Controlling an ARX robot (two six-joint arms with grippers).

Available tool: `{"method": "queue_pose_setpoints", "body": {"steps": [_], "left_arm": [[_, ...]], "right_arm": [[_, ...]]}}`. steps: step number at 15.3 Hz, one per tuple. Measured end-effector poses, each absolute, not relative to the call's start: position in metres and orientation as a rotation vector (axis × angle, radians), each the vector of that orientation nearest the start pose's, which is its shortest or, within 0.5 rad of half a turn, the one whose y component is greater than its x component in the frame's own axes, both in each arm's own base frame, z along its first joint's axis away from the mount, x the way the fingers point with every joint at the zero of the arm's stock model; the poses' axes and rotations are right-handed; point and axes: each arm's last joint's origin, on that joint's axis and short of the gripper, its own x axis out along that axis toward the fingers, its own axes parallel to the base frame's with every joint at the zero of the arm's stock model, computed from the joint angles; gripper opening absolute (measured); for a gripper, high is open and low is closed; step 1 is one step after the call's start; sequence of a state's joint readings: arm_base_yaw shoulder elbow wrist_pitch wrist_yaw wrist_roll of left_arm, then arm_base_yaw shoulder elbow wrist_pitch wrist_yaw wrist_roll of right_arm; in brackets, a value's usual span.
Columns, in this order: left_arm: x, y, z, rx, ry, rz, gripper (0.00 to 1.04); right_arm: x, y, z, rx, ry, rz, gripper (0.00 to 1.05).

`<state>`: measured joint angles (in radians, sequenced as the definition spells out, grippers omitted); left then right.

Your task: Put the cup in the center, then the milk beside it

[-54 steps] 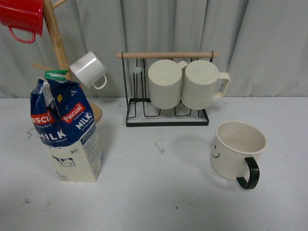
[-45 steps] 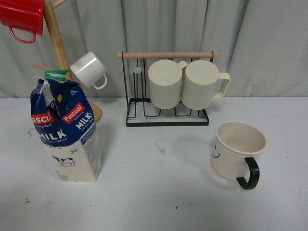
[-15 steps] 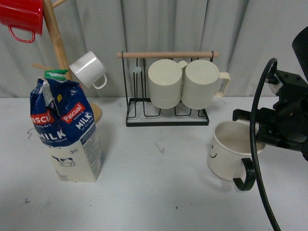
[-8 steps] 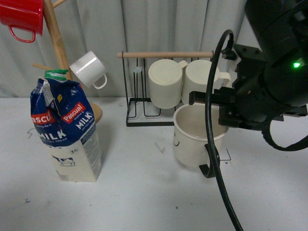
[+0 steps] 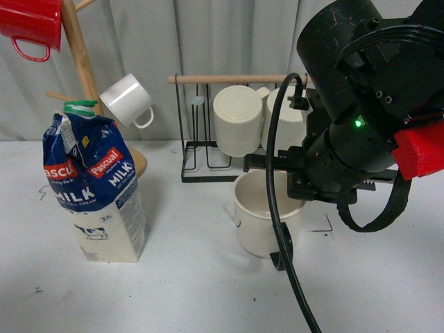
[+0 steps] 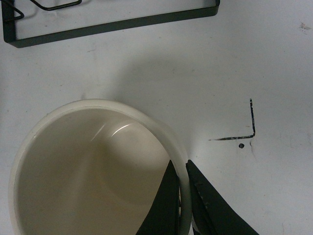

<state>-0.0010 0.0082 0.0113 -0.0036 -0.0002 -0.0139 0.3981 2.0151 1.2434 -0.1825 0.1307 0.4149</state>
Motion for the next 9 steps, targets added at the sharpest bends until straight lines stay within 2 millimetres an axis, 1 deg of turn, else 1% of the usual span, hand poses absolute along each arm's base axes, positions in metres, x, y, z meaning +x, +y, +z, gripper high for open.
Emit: {"method": "queue_pose_setpoints", "body": {"steps": [3,5,6,7,9], "left_arm": [[0.098,0.000,0.166,-0.014,0.001,-0.001,0.98],[0.098,0.000,0.166,-0.014,0.001,-0.001,0.98],[0.098,0.000,0.166,-0.014,0.001,-0.001,0.98],[0.098,0.000,0.166,-0.014,0.001,-0.001,0.98],[0.098,0.000,0.166,-0.014,0.001,-0.001,0.98]], "right_arm": [[0.373,0.148,0.128,0.126,0.978,0.029,0.03],[0.374,0.145,0.128,0.131,0.975,0.023,0.03],[0.374,0.144,0.127,0.133,0.979,0.031,0.09],[0.374,0.143,0.128,0.142,0.986,0.042,0.25],[0.375,0.141,0.134,0.155,0.967,0.048,0.55]]}}
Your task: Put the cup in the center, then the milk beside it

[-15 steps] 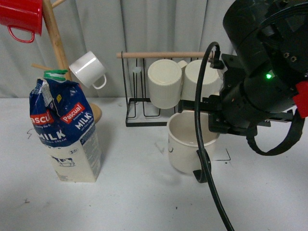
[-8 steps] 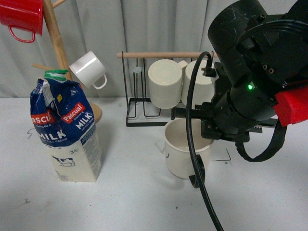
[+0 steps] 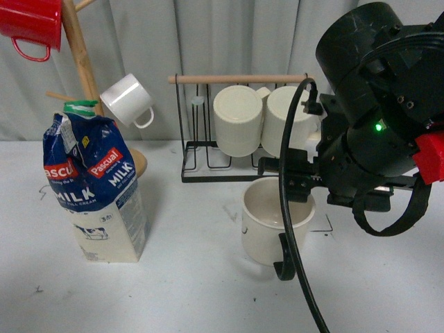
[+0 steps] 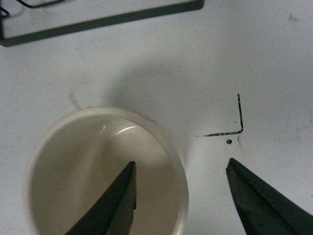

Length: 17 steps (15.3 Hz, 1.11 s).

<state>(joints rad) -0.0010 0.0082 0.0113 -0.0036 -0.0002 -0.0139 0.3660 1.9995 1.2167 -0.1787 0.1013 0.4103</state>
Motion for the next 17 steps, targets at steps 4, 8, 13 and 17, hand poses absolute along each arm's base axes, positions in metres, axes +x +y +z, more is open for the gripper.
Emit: {"method": "queue_pose_setpoints", "body": {"steps": [4,8,13,17], "left_arm": [[0.098,0.000,0.166,-0.014,0.001,-0.001,0.98],[0.098,0.000,0.166,-0.014,0.000,-0.001,0.98],[0.098,0.000,0.166,-0.014,0.000,-0.001,0.98],[0.098,0.000,0.166,-0.014,0.001,-0.001,0.98]], "right_arm": [[0.362,0.132,0.194,0.264,0.710,0.180,0.95],[0.296,0.104,0.254,0.215,0.136,0.153,0.80],[0.158,0.015,0.203,0.006,-0.005,-0.007,0.02],[0.136,-0.001,0.184,0.003,-0.001,-0.006,0.02]]}}
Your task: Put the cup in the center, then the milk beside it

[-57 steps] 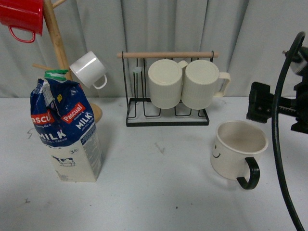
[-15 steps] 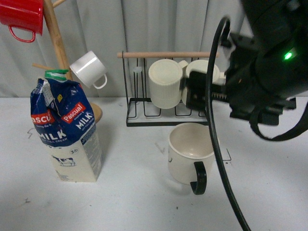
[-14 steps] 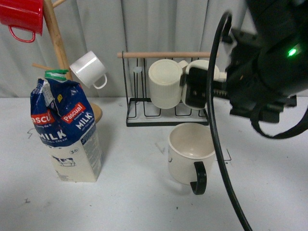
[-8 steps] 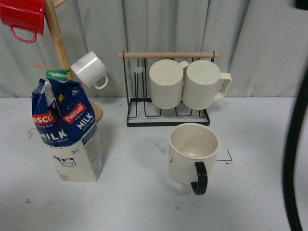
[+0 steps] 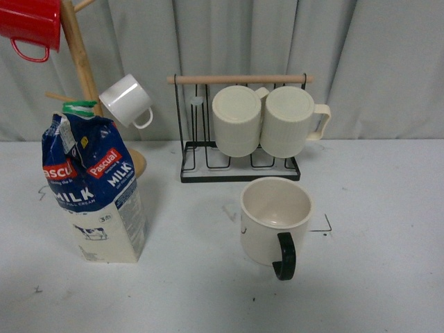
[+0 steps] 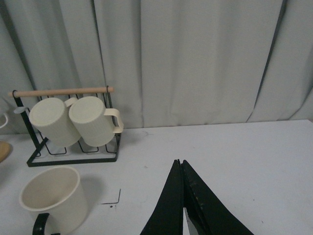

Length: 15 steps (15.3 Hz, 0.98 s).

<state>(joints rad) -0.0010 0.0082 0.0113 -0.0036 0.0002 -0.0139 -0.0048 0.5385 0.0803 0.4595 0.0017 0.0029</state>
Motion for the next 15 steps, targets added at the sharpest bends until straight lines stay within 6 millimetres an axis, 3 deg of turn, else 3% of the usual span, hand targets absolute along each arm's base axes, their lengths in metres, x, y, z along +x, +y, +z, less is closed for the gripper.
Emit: {"method": "queue_pose_setpoints", "body": {"steps": [15], "left_arm": [[0.098,0.000,0.166,-0.014,0.000,-0.001,0.98]], "right_arm": [[0.116,0.000,0.171,0.002,-0.017,0.000,0.02]]}}
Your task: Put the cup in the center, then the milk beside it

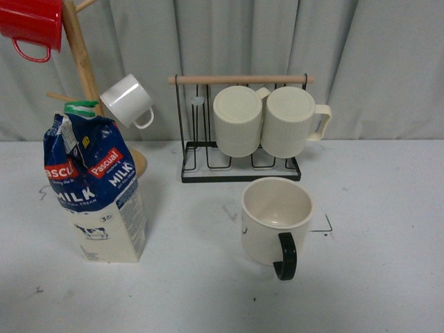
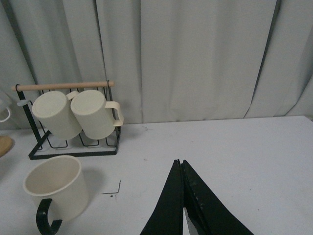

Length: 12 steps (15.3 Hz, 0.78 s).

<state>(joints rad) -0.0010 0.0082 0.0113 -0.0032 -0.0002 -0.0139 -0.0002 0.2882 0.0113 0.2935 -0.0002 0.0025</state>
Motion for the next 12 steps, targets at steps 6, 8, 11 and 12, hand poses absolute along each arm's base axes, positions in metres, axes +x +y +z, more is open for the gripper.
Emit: {"method": "queue_pose_setpoints", "body": {"steps": [6,8,11,12], "left_arm": [[0.098,0.000,0.166,-0.014,0.001,-0.001,0.98],[0.098,0.000,0.166,-0.014,0.001,0.000,0.98],[0.098,0.000,0.166,-0.014,0.001,0.000,0.98],[0.098,0.000,0.166,-0.014,0.001,-0.001,0.98]], "right_arm": [[0.108,0.000,0.170,0.002,-0.014,0.000,0.02],[0.098,0.000,0.165,0.002,0.019,0.000,0.02],[0.097,0.000,0.167,0.002,-0.007,0.000,0.02],[0.097,0.000,0.167,0.002,-0.004,0.000,0.08]]}}
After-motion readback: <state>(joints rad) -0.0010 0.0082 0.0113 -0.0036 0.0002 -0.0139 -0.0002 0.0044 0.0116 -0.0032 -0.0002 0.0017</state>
